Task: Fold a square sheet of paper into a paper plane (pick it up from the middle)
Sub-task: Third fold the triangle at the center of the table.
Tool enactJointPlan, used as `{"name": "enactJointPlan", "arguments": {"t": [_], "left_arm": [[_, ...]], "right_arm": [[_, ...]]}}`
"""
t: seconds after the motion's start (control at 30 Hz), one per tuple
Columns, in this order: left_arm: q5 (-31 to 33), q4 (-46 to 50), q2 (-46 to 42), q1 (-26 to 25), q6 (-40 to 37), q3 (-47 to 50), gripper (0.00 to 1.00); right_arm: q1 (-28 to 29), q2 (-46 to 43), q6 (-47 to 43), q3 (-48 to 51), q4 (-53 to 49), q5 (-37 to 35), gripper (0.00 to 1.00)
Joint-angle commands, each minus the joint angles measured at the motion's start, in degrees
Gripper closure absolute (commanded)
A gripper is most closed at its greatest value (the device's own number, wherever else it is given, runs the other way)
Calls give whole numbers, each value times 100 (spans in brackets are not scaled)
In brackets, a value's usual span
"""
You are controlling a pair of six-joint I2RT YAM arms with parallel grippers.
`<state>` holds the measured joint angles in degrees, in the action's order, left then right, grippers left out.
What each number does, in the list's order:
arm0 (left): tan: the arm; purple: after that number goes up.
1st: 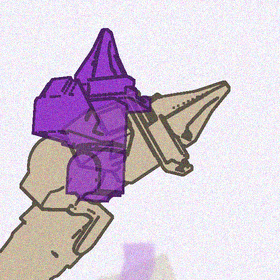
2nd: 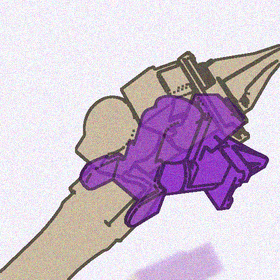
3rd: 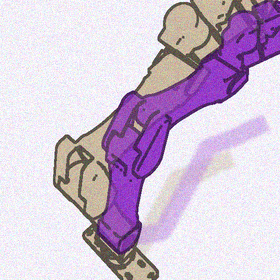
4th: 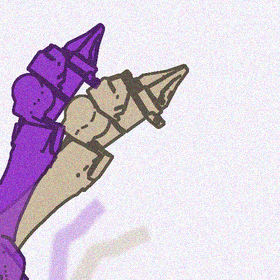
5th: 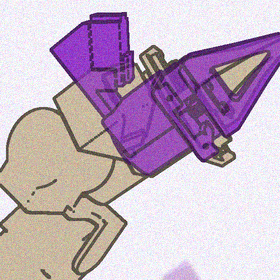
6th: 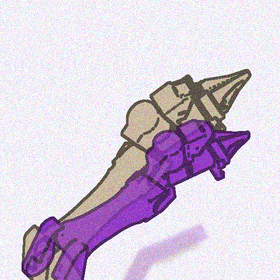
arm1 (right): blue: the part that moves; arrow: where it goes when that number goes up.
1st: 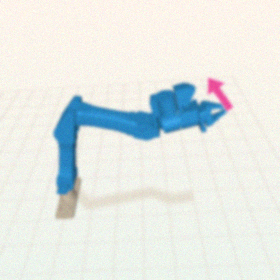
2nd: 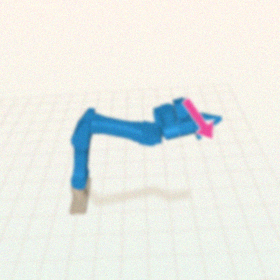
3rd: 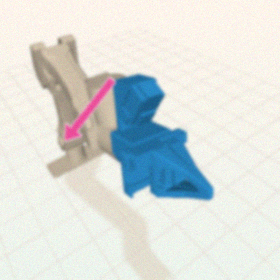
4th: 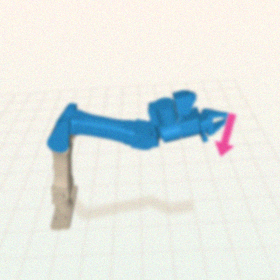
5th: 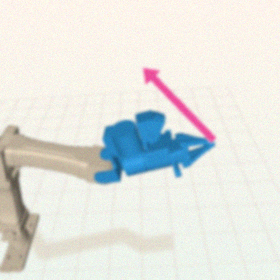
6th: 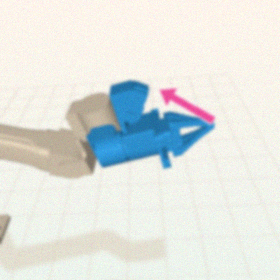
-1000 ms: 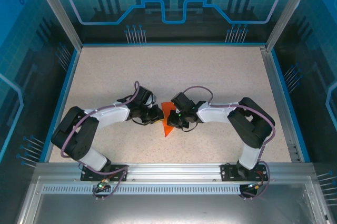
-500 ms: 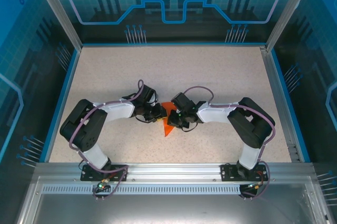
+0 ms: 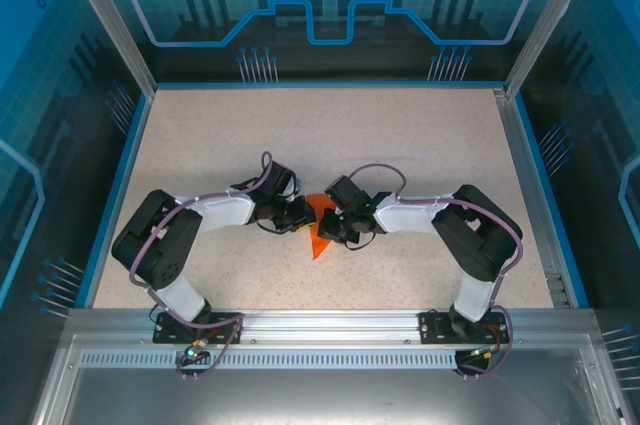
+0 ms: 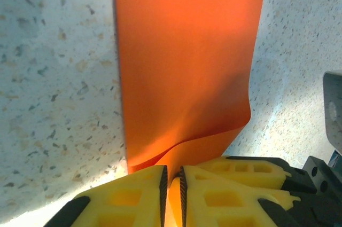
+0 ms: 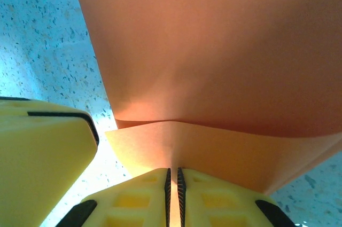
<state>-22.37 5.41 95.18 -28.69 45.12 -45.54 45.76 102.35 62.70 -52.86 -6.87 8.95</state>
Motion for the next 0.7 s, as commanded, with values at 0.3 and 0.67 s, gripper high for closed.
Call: {"name": "enactJointPlan", "arguments": {"t": [0.3,0.67], "left_arm": [[-110,4,90,-91,0,175,95],[104,148,291,-93,-87,133,100]], "right_arm": [[52,118,111,-30,-222,-148,87],[13,-103,21,28,-6,28,87]]}}
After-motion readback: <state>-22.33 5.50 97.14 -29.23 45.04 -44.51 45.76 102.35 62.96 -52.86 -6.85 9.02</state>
